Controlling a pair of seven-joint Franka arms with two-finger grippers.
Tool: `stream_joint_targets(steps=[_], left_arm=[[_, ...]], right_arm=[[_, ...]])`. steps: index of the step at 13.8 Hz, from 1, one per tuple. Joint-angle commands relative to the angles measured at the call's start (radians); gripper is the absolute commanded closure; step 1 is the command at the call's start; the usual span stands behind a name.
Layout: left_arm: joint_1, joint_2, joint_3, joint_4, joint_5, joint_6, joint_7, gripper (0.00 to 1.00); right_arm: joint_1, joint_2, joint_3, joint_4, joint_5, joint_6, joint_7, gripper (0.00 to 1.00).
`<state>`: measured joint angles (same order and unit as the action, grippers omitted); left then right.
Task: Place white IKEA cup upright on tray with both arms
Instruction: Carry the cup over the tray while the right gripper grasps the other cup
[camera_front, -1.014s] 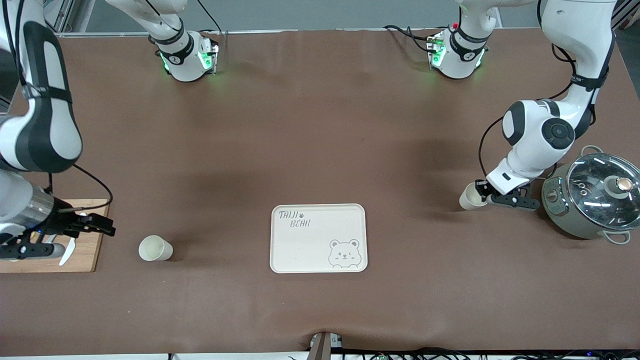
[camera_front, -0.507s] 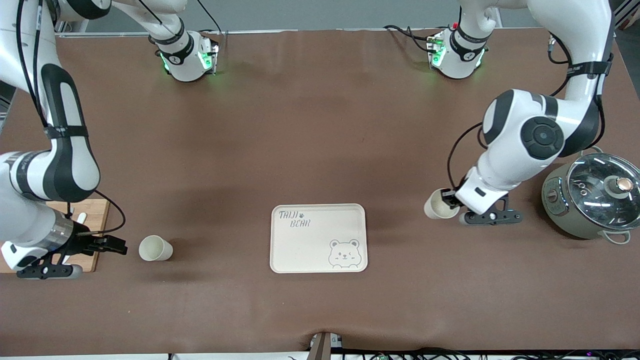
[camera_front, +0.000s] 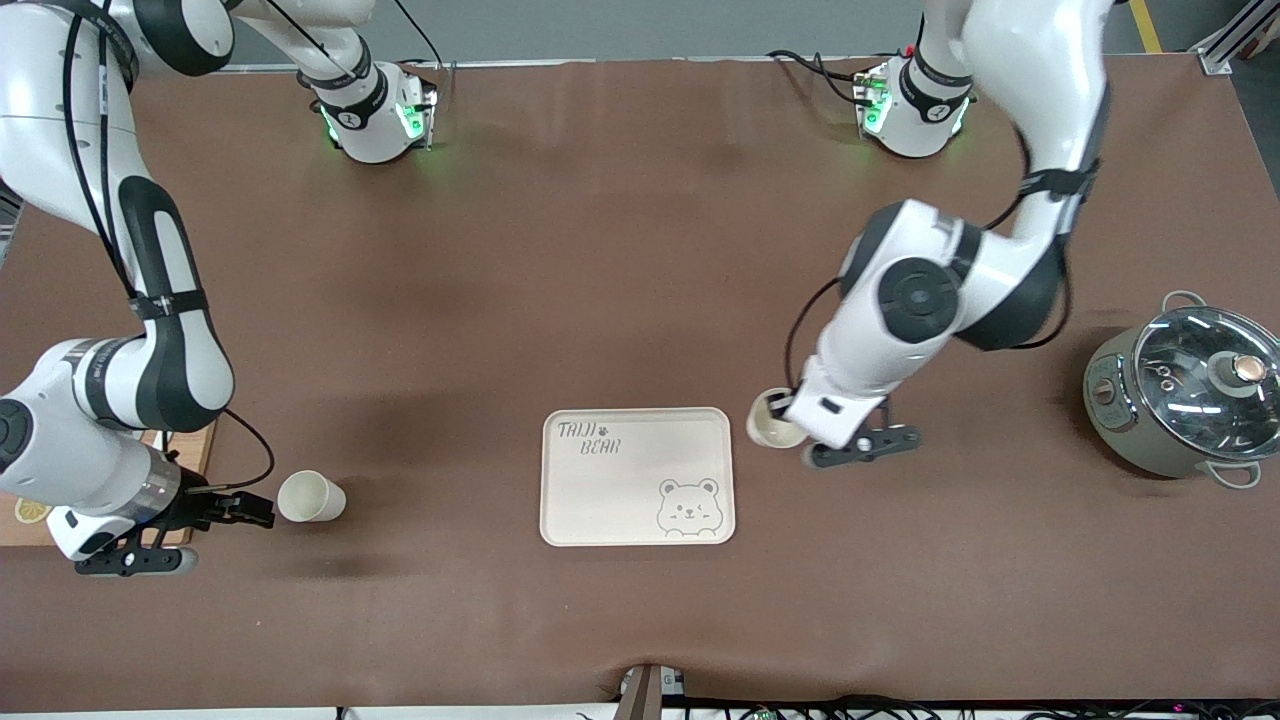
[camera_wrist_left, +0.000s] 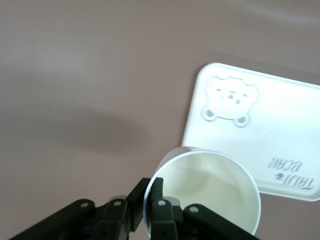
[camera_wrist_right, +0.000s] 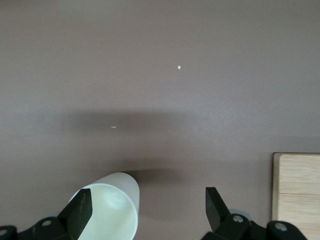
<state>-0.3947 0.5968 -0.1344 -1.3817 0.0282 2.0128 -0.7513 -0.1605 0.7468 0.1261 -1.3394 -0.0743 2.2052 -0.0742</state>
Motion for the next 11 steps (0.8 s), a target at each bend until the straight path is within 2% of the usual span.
stream_joint_targets(steps=[1,3,5,8,11], left_arm=[[-0.099,0.121,0.068,0.119,0.024,0.053,-0.078,1.00],[-0.179,0.167,0.155,0.119,0.022,0.148,-0.100,1.00],[-0.219,0.211,0.202,0.121,0.022,0.251,-0.115,1.00],[-0.225,0.247,0.205,0.122,0.022,0.328,-0.118,1.00],[-0.240,0.259,0.205,0.119,0.024,0.343,-0.126,1.00]], right_arm=[[0.001,0.014,-0.002,0.026,-0.050,-0.021,-0.009,0.00],[0.002,0.016,0.000,0.014,-0.048,-0.022,-0.010,0.00],[0.006,0.028,0.000,0.000,-0.048,-0.018,-0.012,0.00],[0.004,0.057,0.000,0.000,-0.042,-0.012,-0.010,0.00],[0.006,0.077,0.001,0.000,-0.038,-0.010,-0.010,0.00]])
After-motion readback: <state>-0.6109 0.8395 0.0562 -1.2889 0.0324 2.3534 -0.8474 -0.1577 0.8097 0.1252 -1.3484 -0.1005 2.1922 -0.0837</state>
